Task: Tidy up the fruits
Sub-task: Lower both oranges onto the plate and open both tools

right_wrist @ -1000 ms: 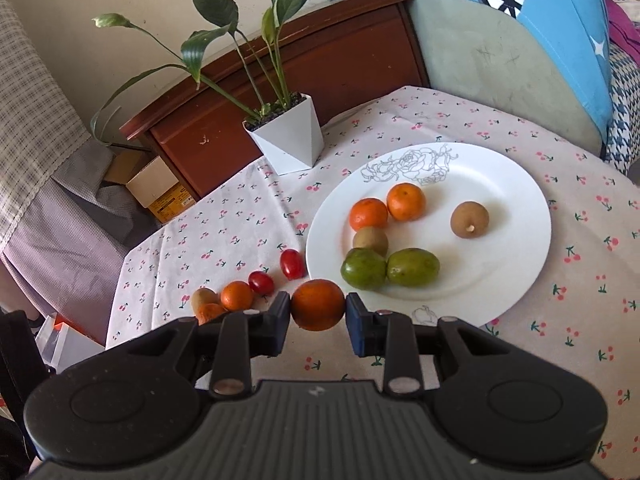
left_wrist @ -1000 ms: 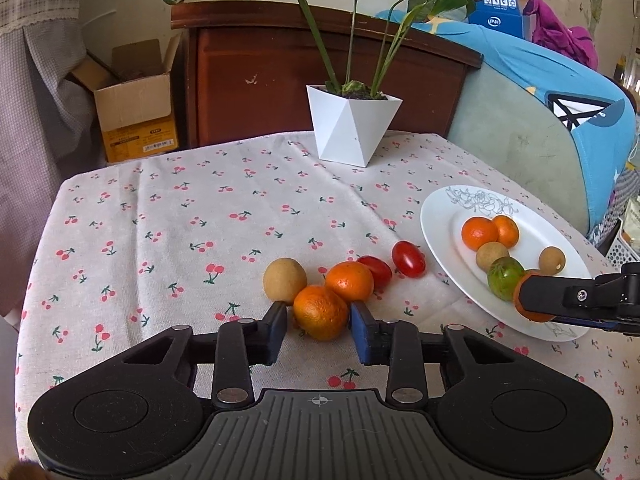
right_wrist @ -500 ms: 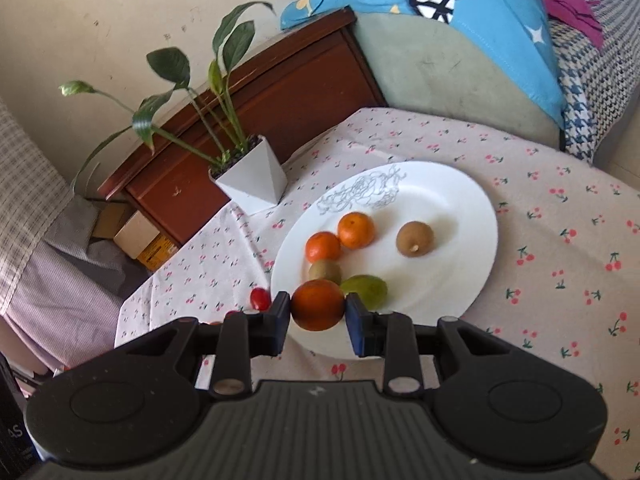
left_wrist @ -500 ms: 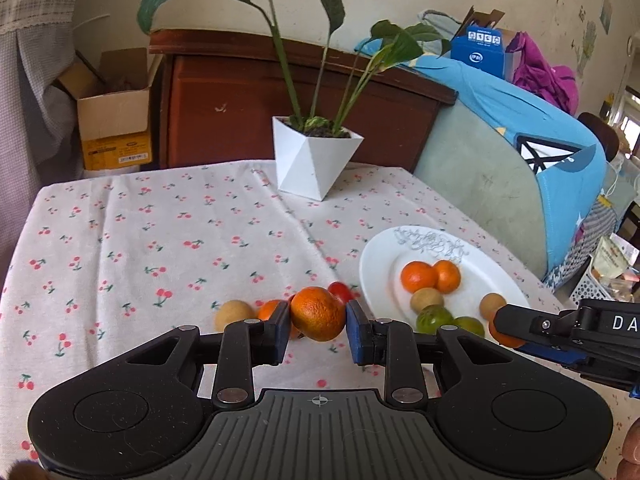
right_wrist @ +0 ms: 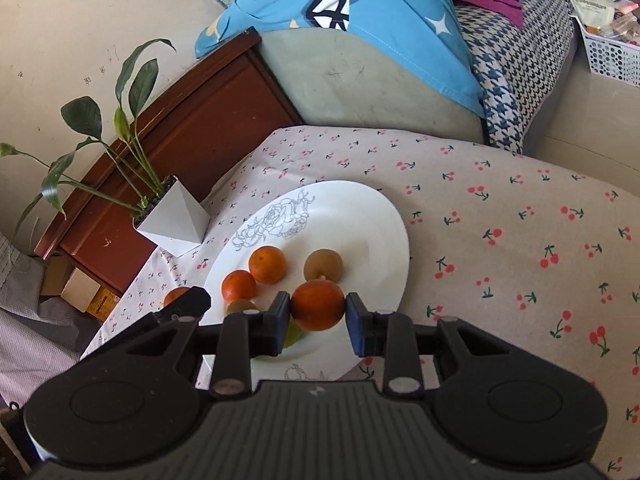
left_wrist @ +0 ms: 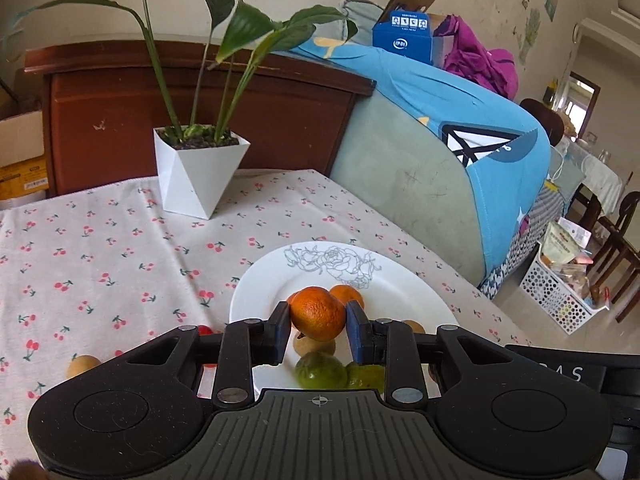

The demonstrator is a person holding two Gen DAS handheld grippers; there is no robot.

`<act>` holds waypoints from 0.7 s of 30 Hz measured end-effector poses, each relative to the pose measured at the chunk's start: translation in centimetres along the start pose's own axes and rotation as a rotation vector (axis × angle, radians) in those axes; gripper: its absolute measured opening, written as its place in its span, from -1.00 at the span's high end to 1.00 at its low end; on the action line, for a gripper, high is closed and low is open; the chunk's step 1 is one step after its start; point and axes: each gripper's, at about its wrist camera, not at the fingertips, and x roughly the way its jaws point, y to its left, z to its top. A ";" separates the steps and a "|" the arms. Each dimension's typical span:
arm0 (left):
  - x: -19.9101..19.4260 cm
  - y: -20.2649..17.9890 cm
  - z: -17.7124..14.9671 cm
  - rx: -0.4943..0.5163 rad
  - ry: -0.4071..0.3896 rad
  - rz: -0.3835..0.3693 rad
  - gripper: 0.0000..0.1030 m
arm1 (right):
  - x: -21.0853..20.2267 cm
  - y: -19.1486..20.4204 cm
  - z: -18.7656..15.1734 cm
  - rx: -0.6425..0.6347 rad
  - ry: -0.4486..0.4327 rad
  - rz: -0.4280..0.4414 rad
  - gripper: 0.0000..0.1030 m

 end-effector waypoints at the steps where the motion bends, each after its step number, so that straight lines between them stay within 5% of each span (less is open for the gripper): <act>1: 0.3 0.0 0.0 -0.004 0.006 -0.006 0.48 | 0.1 -0.1 0.0 0.005 0.002 -0.002 0.42; 5: 0.8 -0.2 0.0 -0.009 -0.001 -0.019 0.42 | 0.5 -0.2 0.1 0.022 0.014 0.003 0.36; 9: 0.2 -0.3 0.2 -0.022 -0.017 -0.008 -0.09 | 0.3 -0.2 0.2 0.028 -0.001 0.002 0.36; 21: -2.9 2.2 1.0 -0.068 -0.009 0.115 -0.24 | -0.2 1.1 0.1 -0.003 -0.002 0.052 0.34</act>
